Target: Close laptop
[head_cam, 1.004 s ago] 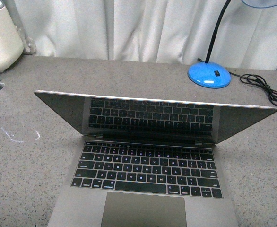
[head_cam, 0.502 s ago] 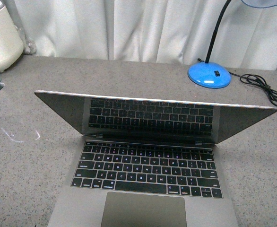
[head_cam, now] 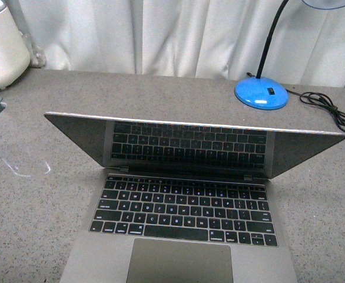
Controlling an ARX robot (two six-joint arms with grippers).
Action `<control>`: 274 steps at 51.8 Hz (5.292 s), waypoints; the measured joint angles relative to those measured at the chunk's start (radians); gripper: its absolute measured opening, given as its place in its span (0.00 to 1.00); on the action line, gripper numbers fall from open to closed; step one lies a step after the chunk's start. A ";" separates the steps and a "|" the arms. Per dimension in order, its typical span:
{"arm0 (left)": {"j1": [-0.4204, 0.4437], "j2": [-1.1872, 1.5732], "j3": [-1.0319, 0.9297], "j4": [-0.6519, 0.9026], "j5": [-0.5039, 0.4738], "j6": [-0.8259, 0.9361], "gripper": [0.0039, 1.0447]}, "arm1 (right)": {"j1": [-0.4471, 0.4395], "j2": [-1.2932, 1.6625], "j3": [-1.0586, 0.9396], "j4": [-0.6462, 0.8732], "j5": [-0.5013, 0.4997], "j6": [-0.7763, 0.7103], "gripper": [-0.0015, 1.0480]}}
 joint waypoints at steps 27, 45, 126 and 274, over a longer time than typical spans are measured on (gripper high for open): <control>0.028 0.728 0.182 0.210 0.222 0.042 0.04 | 0.031 0.808 0.228 0.239 -0.085 -0.109 0.01; 0.075 0.958 0.389 0.169 0.332 0.108 0.04 | 0.133 1.064 0.471 0.141 -0.112 -0.193 0.01; 0.038 1.443 0.718 -0.076 0.575 0.437 0.04 | 0.453 1.355 0.703 -0.055 -0.145 0.163 0.01; 0.288 -0.069 0.006 -0.337 0.398 0.023 0.04 | 0.245 -0.175 -0.042 -0.198 0.288 0.212 0.01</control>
